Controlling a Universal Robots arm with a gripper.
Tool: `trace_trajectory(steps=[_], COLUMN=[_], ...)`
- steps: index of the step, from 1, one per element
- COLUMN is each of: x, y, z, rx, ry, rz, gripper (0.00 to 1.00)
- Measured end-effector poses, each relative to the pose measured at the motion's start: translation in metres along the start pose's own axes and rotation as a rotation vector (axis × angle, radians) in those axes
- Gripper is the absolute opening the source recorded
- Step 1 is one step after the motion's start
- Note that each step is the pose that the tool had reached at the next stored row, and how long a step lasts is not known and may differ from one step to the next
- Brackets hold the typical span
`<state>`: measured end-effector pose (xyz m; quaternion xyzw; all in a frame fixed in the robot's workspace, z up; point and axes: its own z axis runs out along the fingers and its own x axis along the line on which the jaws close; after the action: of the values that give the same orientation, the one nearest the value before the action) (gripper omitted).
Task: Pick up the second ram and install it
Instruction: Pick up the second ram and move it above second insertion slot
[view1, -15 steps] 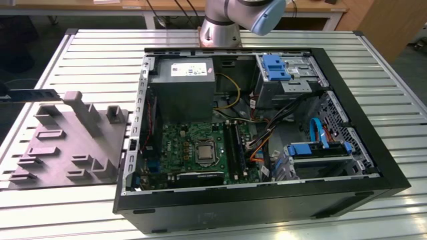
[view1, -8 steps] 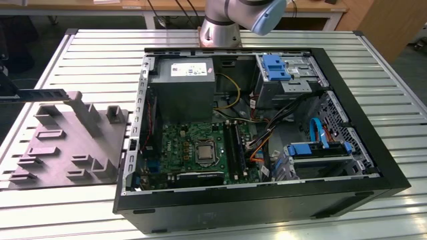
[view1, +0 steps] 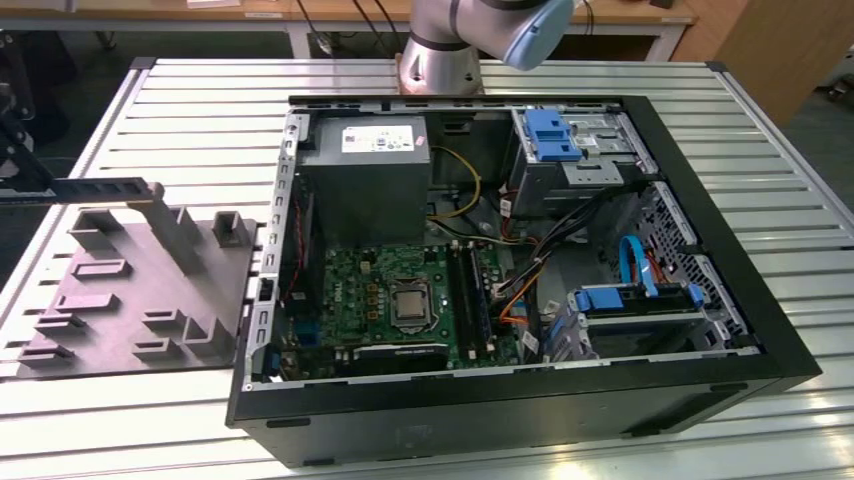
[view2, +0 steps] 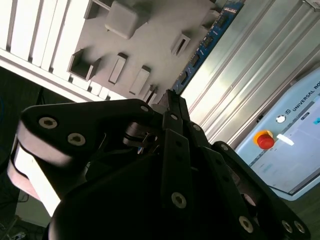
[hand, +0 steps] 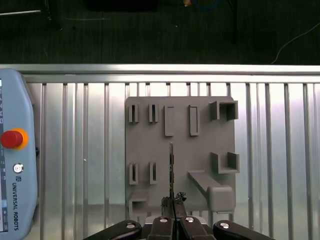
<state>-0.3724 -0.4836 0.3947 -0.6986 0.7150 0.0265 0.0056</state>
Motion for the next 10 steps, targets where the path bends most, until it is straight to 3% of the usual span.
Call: trace_trajectory(steps=[10], x=[-0.0003], y=[-0.0140], z=[-0.0004], rx=[0.0000], ry=[0.0001], rz=[0.000], gripper=[0.11])
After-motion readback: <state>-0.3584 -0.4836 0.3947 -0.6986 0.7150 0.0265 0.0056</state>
